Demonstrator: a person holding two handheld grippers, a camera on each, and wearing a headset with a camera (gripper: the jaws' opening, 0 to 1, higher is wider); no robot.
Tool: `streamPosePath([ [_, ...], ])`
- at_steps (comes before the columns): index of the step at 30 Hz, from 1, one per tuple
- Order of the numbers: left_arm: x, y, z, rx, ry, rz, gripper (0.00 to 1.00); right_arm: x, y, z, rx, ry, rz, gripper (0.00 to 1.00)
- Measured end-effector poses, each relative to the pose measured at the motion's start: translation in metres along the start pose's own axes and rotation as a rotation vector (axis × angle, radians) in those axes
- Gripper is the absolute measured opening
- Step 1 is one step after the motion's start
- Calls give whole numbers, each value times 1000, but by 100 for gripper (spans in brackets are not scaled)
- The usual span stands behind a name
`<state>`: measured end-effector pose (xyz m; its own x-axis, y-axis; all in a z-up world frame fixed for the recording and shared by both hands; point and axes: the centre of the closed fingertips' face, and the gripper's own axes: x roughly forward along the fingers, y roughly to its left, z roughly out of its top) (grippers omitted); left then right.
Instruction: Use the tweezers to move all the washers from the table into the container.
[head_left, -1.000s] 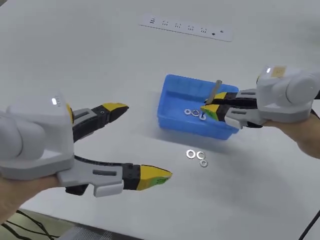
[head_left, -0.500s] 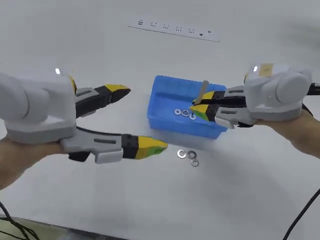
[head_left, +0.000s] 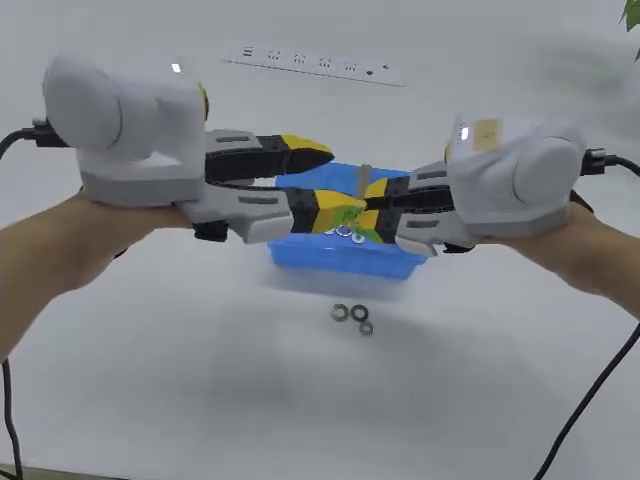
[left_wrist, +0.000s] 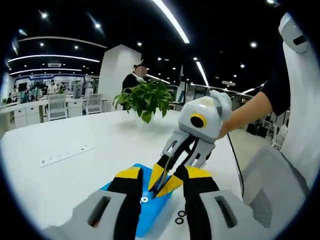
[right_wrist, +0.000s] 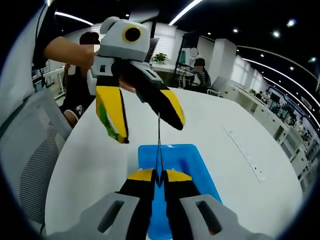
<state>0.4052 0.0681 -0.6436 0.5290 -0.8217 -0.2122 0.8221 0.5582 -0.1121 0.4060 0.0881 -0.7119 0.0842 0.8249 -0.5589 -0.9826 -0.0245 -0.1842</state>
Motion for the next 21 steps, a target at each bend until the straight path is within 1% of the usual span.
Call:
streamPosePath([
  [2, 4, -3, 1, 1, 2, -24, 31, 0, 2, 2, -9, -2, 10, 8],
  [3, 6, -8, 2, 3, 4, -53, 30, 0, 3, 3, -16, 0, 13, 8],
  [4, 6, -9, 1, 6, 10, -65, 28, 0, 4, 4, -22, 0, 17, 8],
  [5, 7, -12, 1, 21, 19, -75, 26, -1, 4, 5, -29, 0, 20, 8],
  [7, 7, -15, 1, 26, 28, -92, 22, -1, 5, 6, -33, -2, 27, 8],
  [9, 7, -18, 3, 33, 25, -107, 19, -1, 6, 8, -39, -6, 32, 8],
  [10, 5, -17, 3, 31, 22, -121, 19, -1, 7, 9, -42, -7, 35, 8],
  [11, 4, -19, 3, 35, 20, -133, 16, -1, 7, 10, -41, -10, 38, 8],
  [13, 2, -20, 3, 58, 24, -133, 13, 0, 9, 11, -49, -10, 45, 8],
  [15, 1, -20, 3, 57, 29, -140, 11, 0, 11, 12, -56, -10, 51, 8],
  [16, 0, -22, 4, 73, 31, -141, 10, 0, 12, 13, -59, -11, 54, 8],
  [21, -5, -27, 5, 121, 31, -171, 9, 0, 17, 17, -68, -17, 66, 8],
])
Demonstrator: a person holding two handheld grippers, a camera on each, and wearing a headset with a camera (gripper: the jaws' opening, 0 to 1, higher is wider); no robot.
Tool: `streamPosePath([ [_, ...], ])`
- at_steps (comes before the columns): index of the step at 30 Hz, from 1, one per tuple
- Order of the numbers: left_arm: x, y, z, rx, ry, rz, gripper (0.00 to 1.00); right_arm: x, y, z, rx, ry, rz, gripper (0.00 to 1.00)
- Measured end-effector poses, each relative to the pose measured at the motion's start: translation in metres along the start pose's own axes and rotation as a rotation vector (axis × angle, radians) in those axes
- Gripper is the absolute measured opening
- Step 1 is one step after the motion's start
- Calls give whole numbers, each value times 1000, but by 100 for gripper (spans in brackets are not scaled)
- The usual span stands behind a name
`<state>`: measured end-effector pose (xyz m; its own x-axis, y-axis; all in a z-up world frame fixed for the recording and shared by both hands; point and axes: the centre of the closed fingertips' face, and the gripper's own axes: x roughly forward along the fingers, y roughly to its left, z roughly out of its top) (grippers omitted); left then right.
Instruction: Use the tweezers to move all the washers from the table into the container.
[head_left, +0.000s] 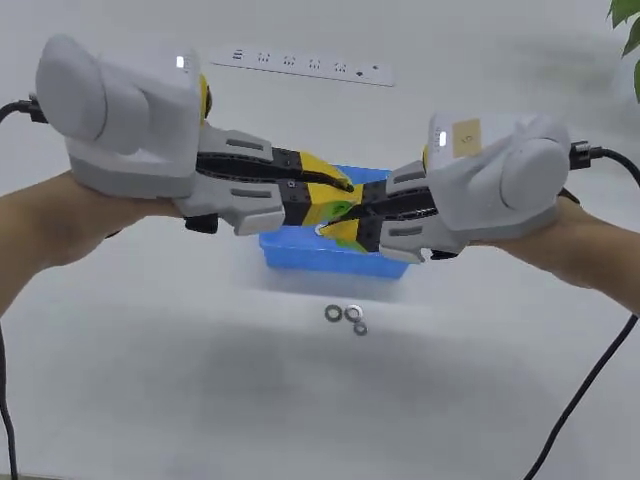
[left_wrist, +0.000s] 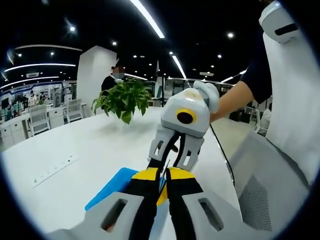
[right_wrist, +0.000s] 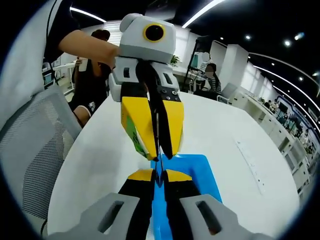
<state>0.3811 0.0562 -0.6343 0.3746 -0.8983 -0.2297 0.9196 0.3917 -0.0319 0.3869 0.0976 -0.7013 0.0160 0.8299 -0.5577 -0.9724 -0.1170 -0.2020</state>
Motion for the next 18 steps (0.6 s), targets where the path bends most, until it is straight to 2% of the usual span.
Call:
streamPosePath([
  [4, -4, 0, 4, 56, 5, 10, 7, -2, 5, 4, -7, -3, 22, 8],
  [7, -3, -9, 5, 104, 20, -24, 6, -4, 10, 6, -20, 1, 30, 8],
  [10, -5, -13, 4, 103, 25, -35, 6, -5, 19, 7, -16, 0, 49, 9],
  [18, -7, -27, -1, 113, 27, -50, 5, -13, 36, 3, -7, 14, 55, 11],
])
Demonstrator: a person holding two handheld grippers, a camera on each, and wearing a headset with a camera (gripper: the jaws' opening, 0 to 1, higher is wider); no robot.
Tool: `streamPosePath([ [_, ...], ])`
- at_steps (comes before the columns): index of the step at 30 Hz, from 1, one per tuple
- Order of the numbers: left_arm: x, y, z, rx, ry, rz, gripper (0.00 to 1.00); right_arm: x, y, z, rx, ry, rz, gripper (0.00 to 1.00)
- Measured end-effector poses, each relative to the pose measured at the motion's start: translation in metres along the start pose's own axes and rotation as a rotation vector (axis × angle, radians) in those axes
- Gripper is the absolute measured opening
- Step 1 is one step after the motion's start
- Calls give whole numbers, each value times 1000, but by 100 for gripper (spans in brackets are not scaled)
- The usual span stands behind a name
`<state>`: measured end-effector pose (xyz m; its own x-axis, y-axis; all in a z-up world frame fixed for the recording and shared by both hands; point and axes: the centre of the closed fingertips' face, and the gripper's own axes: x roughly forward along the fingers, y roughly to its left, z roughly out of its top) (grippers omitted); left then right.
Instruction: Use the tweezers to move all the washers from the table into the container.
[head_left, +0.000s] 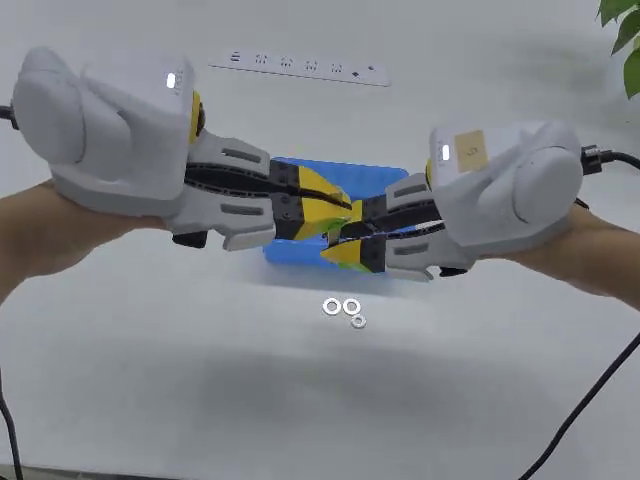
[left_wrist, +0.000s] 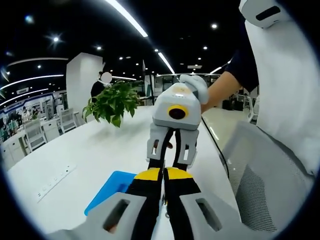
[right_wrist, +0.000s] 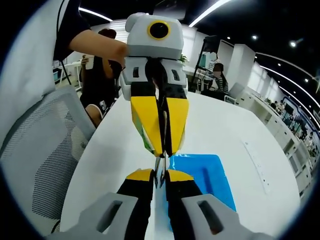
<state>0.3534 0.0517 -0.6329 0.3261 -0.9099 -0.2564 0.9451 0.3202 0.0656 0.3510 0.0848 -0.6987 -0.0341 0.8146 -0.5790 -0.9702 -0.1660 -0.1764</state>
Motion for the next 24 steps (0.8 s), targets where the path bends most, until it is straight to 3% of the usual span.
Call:
streamPosePath([
  [6, 1, -8, -5, 3, 4, 7, 5, -7, 8, -8, 60, 0, -12, 13],
  [12, 1, -15, -9, 4, -1, 19, 5, -17, 13, -17, 121, -8, -63, 20],
  [19, 1, -22, -21, 10, 9, 38, 5, -31, 21, -38, 160, 9, -105, 23],
  [21, 1, -20, -25, 46, 25, 66, 5, -34, 25, -42, 168, 6, -108, 23],
  [24, 2, -22, -31, 34, 15, 78, 5, -37, 30, -52, 178, 30, -111, 27],
])
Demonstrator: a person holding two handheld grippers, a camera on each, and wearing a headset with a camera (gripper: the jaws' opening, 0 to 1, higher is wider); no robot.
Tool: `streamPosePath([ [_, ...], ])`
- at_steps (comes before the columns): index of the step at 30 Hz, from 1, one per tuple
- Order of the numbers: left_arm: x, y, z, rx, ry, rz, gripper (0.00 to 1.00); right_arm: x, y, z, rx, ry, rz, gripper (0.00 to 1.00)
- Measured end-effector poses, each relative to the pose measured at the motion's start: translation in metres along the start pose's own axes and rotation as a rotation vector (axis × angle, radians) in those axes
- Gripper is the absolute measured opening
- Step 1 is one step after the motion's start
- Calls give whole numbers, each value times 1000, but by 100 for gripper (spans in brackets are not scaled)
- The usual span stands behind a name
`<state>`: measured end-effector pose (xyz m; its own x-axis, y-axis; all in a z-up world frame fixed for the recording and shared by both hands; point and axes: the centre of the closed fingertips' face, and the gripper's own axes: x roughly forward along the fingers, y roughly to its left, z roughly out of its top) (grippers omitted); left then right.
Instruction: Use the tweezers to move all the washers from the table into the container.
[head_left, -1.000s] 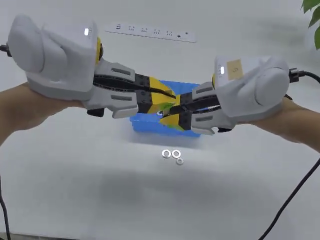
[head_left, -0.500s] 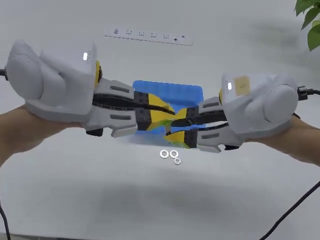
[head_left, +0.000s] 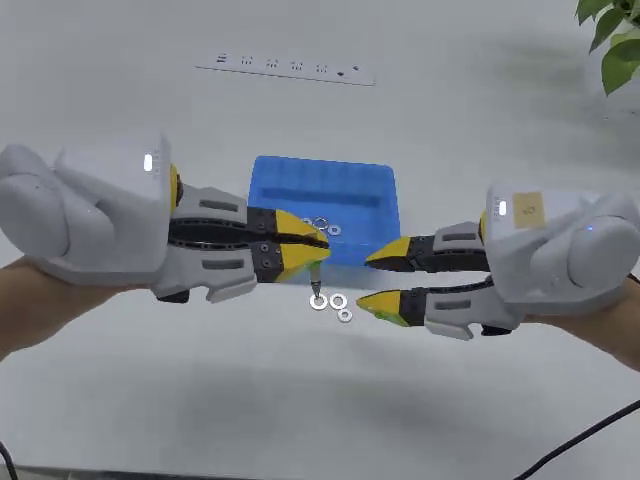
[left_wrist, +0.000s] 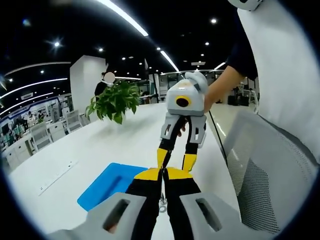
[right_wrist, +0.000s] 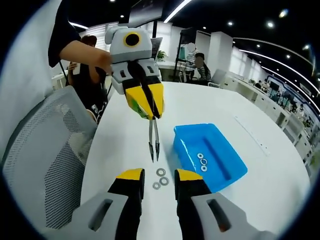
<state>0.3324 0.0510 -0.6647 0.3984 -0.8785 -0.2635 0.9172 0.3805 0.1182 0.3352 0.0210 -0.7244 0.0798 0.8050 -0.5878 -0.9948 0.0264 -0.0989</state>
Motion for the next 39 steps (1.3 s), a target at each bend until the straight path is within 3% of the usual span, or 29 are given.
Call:
streamPosePath([
  [3, 2, -1, -6, -3, 13, 1, 5, -4, 4, -7, 46, 1, -3, 29],
  [6, 2, -2, -7, -1, 12, -5, 5, -7, 11, -3, 126, -51, 24, 33],
  [11, 5, -1, -7, 5, 7, -10, 5, -5, 17, -13, 111, -23, 15, 41],
  [20, 14, -4, -14, 7, 25, -35, 5, -8, 17, -30, 122, -1, -55, 60],
  [26, 17, -4, -19, 1, 32, -32, 5, -12, 14, -41, 165, 7, -97, 72],
  [39, 22, -2, -25, -16, 40, -25, 5, -11, 21, -48, 205, 9, -91, 89],
])
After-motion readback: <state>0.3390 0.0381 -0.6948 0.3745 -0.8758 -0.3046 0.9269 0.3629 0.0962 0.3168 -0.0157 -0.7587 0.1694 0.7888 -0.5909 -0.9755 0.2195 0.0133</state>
